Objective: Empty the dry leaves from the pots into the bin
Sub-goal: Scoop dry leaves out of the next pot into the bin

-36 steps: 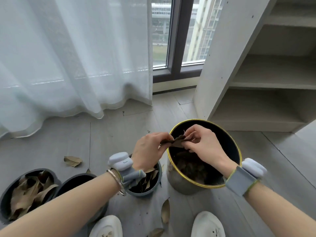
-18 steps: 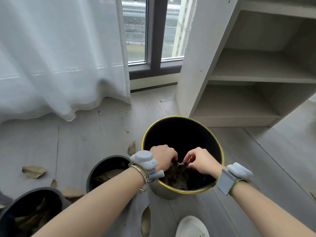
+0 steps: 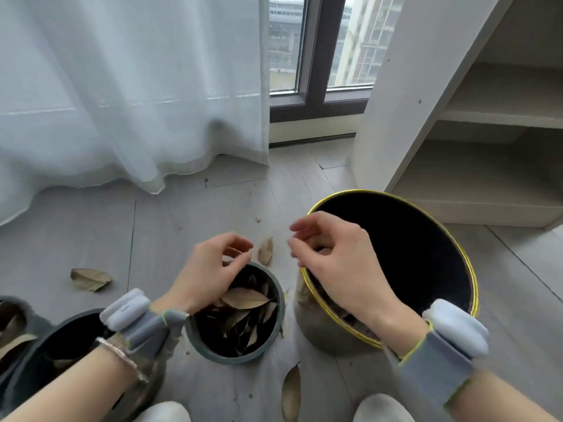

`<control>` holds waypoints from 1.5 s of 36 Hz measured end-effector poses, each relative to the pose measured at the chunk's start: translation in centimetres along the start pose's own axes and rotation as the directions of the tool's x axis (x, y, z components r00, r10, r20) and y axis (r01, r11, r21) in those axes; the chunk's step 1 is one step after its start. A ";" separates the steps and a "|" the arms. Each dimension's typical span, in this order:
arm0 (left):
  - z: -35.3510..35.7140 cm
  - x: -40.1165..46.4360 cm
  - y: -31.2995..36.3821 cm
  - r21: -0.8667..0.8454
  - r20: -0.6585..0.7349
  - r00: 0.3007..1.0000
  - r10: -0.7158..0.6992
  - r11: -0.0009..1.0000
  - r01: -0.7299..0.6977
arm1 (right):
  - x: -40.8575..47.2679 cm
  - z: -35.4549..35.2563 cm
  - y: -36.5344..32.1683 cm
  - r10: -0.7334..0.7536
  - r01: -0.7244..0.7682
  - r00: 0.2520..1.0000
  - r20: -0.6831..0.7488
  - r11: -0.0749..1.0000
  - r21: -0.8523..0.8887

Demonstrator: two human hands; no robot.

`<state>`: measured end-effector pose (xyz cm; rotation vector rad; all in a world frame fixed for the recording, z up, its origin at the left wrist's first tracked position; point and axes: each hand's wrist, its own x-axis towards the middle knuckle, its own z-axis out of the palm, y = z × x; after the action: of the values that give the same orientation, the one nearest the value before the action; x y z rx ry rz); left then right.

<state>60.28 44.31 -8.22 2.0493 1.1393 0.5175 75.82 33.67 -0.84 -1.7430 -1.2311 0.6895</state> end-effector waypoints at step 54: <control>-1.7 -4.9 -5.3 0.173 0.110 0.977 0.181 0.965 -0.198 | -2.1 9.3 5.8 0.225 -0.187 0.919 0.322 0.972 -0.146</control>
<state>53.62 42.67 -11.07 2.3322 0.9714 0.4155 70.09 34.09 -10.43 -1.9215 -1.3450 1.0995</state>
